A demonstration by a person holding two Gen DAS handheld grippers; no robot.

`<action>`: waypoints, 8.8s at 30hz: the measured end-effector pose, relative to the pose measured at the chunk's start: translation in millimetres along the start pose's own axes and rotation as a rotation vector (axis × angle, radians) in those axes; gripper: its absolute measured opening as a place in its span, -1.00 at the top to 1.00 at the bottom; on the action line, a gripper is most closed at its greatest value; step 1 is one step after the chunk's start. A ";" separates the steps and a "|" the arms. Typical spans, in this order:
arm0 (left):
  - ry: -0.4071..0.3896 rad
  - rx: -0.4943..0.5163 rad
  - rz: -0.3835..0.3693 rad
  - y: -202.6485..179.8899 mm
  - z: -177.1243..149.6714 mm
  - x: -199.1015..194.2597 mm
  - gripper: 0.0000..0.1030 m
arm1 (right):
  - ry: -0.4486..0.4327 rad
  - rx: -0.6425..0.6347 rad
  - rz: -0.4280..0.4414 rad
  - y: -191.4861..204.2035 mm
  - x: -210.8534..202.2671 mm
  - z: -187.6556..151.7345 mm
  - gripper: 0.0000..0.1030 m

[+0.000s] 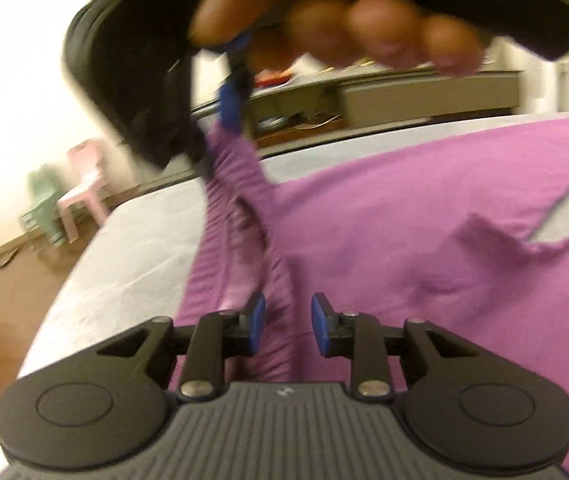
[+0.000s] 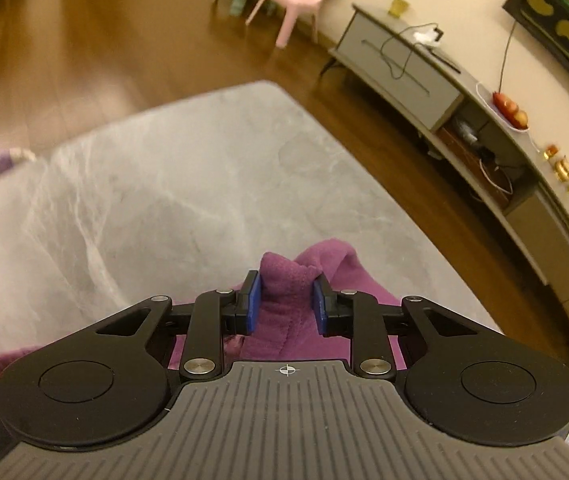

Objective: Fold clothes

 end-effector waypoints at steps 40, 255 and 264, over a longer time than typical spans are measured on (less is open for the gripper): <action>0.162 -0.651 -0.117 210.1 -56.2 -52.1 0.54 | -0.096 0.511 0.111 9.5 -124.3 -221.0 -0.14; 0.013 -0.397 -0.385 -184.1 -12.3 -194.3 0.33 | -0.103 0.737 -0.613 -274.0 -398.3 -565.1 0.15; 0.114 -0.541 -0.386 -164.0 -32.6 -158.5 0.24 | -0.046 0.766 -0.510 -310.3 -338.1 -569.6 0.34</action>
Point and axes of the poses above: each gripper's, at about its wrist camera, not at the fingertips, and x roughly the way its jaws point, y to its left, z to its top, the point moved 1 cm from there along x, roughly the way its jaws point, and after that the axes turned 11 degrees about -y, right-handed, at the moved point
